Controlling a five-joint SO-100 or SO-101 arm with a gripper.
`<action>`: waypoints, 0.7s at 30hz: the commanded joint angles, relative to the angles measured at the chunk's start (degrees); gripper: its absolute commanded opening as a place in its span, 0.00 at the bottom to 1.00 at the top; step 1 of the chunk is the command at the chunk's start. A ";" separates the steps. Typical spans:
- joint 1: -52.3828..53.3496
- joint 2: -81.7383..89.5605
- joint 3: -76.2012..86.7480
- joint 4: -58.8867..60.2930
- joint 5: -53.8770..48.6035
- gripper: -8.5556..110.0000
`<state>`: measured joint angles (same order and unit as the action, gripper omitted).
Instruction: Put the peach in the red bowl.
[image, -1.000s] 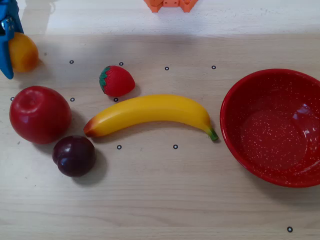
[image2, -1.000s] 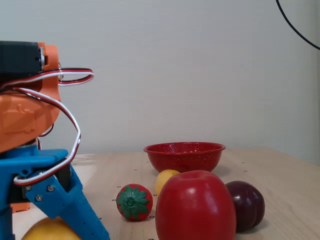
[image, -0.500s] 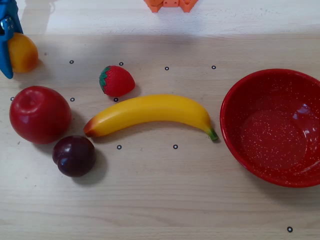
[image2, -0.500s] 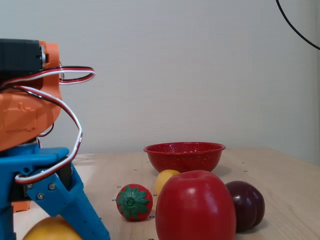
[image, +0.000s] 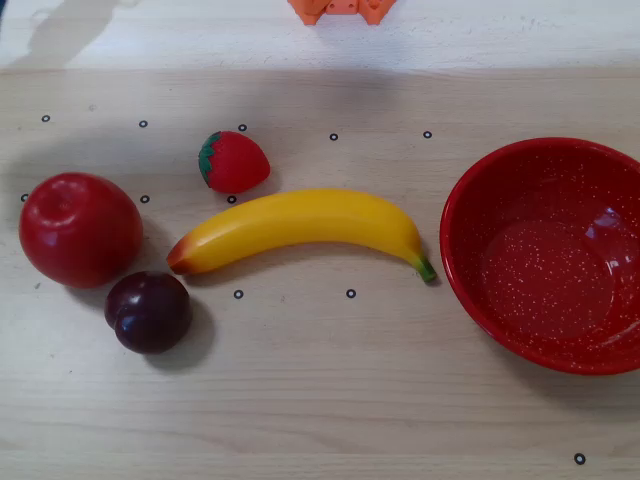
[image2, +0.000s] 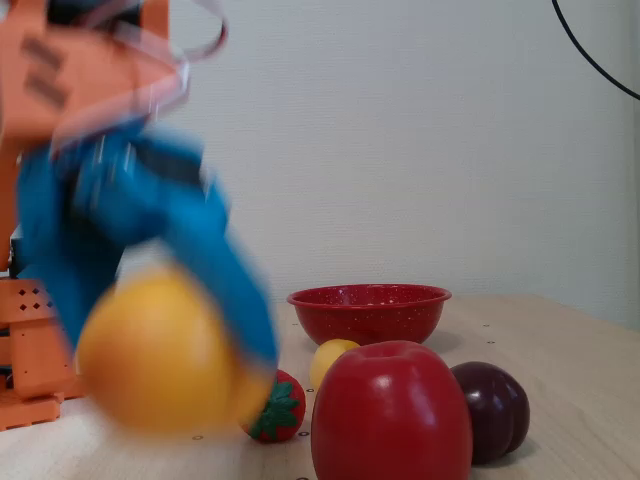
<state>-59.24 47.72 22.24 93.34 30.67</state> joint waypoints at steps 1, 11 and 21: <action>5.19 14.24 -6.15 -1.49 -6.24 0.07; 22.94 32.26 5.27 -4.75 -20.30 0.07; 48.52 44.30 18.90 -9.23 -27.07 0.07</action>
<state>-16.08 84.38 42.89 86.92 5.27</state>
